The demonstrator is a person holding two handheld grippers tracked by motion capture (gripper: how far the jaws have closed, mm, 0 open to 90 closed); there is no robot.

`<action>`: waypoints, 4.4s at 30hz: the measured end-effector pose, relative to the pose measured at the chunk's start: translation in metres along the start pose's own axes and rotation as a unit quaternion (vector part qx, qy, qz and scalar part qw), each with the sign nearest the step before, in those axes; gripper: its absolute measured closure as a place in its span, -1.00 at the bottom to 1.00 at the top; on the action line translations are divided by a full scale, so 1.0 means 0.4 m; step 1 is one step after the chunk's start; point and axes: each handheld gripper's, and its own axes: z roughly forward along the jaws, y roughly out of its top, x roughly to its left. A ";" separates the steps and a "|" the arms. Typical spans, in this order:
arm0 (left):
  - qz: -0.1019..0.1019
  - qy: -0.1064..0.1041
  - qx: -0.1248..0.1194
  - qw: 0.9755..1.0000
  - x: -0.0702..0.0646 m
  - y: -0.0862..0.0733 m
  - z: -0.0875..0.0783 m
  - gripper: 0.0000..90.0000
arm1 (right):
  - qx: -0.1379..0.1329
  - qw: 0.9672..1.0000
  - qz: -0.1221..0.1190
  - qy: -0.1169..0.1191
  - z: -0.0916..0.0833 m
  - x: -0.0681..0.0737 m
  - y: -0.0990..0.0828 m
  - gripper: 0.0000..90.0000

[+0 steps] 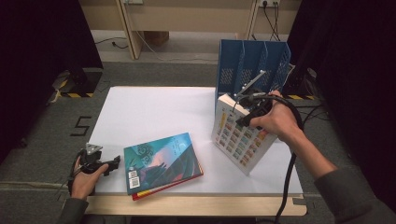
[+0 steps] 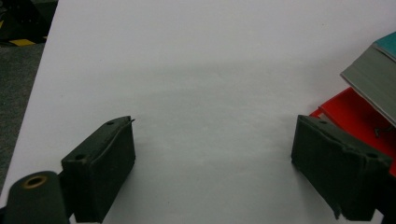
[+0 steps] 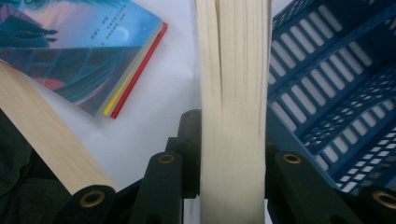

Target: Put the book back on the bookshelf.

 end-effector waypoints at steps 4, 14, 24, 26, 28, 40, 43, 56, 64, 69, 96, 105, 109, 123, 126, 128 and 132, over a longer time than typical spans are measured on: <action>0.000 0.000 0.000 1.000 0.000 0.000 0.000 -0.73 | -0.017 1.000 -0.004 -0.008 -0.041 0.001 0.007 0.63; 0.000 -0.001 0.000 1.000 0.000 0.000 0.000 -0.73 | -0.049 0.999 -0.010 -0.019 -0.117 0.004 0.027 0.63; 0.000 -0.001 -0.001 1.000 0.001 -0.001 0.000 -0.73 | -0.076 0.996 0.015 -0.040 -0.191 -0.031 0.062 0.63; 0.000 -0.001 -0.002 1.000 0.001 -0.001 0.000 -0.73 | -0.076 0.996 0.017 -0.046 -0.195 -0.040 0.076 0.63; 0.000 -0.001 -0.001 1.000 0.001 -0.001 0.000 -0.73 | -0.078 0.995 0.018 -0.053 -0.196 -0.043 0.083 0.63; 0.001 -0.001 -0.003 1.000 0.001 -0.002 0.000 -0.73 | -0.090 0.989 0.064 -0.097 -0.176 -0.140 0.180 0.63; 0.001 -0.001 -0.003 1.000 0.001 -0.002 0.000 -0.73 | -0.094 0.987 0.074 -0.103 -0.170 -0.155 0.195 0.63; 0.002 0.000 -0.004 1.000 0.001 -0.003 0.000 -0.73 | -0.108 0.979 0.129 -0.118 -0.119 -0.234 0.288 0.63; 0.003 0.000 -0.004 1.000 0.000 -0.002 0.000 -0.73 | -0.110 0.973 0.153 -0.133 -0.086 -0.259 0.326 0.63; 0.003 0.000 -0.003 1.000 0.000 -0.002 0.000 -0.73 | -0.112 0.970 0.169 -0.131 -0.064 -0.272 0.345 0.63; 0.004 0.001 -0.004 1.000 -0.001 -0.002 0.001 -0.74 | -0.114 0.955 0.246 -0.117 0.120 -0.321 0.352 0.63; 0.004 0.001 -0.004 1.000 -0.001 -0.002 0.001 -0.74 | -0.111 0.953 0.259 -0.115 0.175 -0.334 0.350 0.63; 0.004 0.001 -0.004 1.000 -0.001 -0.002 0.001 -0.74 | -0.106 0.952 0.261 -0.115 0.201 -0.335 0.350 0.62; 0.002 0.004 -0.006 1.000 -0.003 -0.003 0.001 -0.74 | -0.141 0.956 0.236 -0.100 0.187 -0.315 0.335 0.35; 0.002 0.004 -0.006 1.000 -0.003 -0.003 0.001 -0.74 | -0.160 0.955 0.234 -0.084 0.178 -0.314 0.320 0.24; 0.002 0.004 -0.006 1.000 -0.003 -0.003 0.001 -0.74 | -0.161 0.959 0.220 -0.077 0.174 -0.308 0.310 0.20; 0.002 0.004 -0.006 1.000 -0.003 -0.004 0.001 -0.74 | -0.177 0.960 0.206 -0.062 0.160 -0.302 0.274 0.16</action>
